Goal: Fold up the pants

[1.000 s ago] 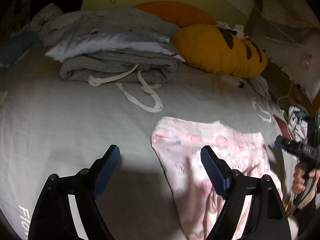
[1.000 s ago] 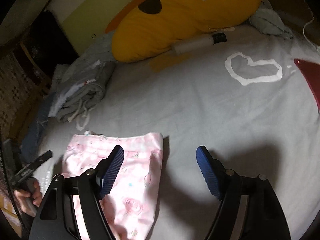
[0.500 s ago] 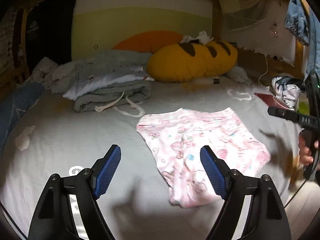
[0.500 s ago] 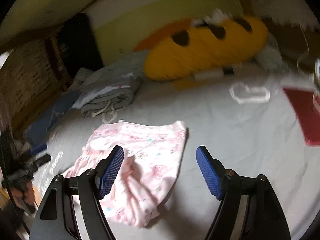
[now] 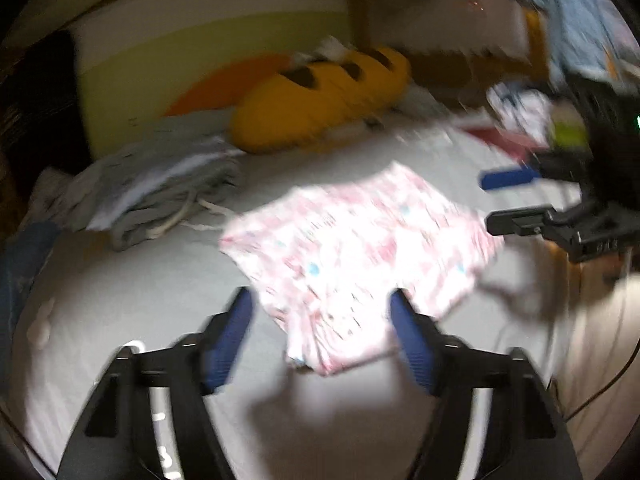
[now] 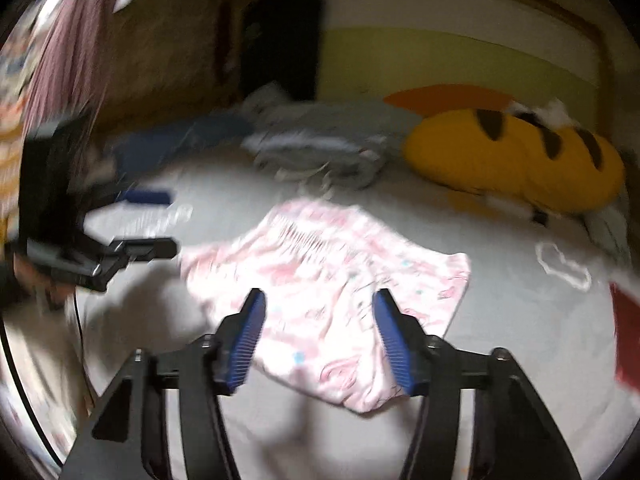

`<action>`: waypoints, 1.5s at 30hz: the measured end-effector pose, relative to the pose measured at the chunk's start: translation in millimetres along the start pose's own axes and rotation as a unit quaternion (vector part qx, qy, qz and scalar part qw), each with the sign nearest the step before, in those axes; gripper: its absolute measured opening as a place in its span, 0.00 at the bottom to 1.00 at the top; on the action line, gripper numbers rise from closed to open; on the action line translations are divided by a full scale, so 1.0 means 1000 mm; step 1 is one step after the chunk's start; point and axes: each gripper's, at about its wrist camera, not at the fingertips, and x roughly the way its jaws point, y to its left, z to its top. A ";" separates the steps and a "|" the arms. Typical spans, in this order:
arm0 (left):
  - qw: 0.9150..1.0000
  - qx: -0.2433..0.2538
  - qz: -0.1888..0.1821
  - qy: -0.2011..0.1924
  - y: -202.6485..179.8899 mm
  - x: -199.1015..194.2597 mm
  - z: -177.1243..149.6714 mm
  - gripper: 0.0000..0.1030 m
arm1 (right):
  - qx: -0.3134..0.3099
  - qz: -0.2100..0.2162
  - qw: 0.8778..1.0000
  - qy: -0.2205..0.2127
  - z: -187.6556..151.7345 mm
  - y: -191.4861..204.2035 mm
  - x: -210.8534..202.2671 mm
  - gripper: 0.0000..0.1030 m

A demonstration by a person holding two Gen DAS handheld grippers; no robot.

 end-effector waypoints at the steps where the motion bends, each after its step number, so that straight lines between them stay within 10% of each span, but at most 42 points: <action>1: 1.000 0.012 -0.013 0.012 -0.002 0.004 -0.001 0.51 | -0.019 0.010 1.000 0.019 -0.002 0.004 0.004 0.53; 7: 0.990 0.096 -0.071 0.072 -0.018 0.019 -0.011 0.43 | -0.146 0.001 0.983 0.109 -0.024 0.020 0.020 0.53; 13: 0.988 0.075 -0.068 0.117 -0.010 0.049 -0.011 0.43 | -0.193 -0.013 0.969 0.155 -0.036 0.022 0.043 0.53; 27: 0.989 0.079 -0.060 0.113 -0.011 0.065 -0.021 0.57 | -0.133 -0.024 0.980 0.147 -0.029 0.009 0.066 0.43; 34: 0.994 0.053 -0.057 0.079 -0.008 0.058 -0.019 0.19 | -0.116 -0.009 0.983 0.143 -0.026 0.006 0.066 0.11; 45: 0.993 0.031 -0.074 0.089 -0.012 0.012 -0.028 0.09 | -0.116 0.045 0.983 0.133 -0.035 0.032 0.020 0.06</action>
